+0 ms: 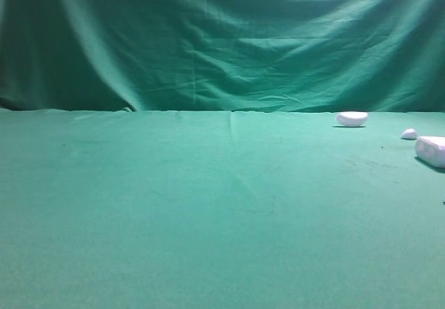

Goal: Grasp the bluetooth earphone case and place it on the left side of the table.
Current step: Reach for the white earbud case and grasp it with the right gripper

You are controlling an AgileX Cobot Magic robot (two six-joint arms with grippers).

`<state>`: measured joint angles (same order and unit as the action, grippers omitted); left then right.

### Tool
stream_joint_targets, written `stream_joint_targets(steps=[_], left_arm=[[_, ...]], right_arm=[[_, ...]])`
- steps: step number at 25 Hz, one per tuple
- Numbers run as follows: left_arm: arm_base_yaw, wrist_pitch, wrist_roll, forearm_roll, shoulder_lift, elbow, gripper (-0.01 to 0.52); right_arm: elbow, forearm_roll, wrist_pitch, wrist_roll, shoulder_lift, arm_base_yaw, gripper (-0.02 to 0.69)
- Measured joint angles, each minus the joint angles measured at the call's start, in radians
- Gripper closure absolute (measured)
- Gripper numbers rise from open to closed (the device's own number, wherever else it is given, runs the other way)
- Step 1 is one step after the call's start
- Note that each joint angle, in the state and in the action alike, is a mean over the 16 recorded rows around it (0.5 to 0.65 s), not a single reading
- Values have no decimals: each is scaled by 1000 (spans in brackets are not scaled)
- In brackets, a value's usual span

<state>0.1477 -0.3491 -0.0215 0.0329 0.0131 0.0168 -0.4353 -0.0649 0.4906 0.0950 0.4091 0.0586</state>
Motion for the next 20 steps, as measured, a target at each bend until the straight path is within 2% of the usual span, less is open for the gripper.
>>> stream_joint_targets(steps=[13, 20], left_arm=[[0, 0, 0, 0, 0, 0, 514], [0, 0, 0, 0, 0, 0, 514]], right_arm=[[-238, 7, 337, -88, 438, 56, 665], [-322, 61, 350, -56, 688, 123, 662]])
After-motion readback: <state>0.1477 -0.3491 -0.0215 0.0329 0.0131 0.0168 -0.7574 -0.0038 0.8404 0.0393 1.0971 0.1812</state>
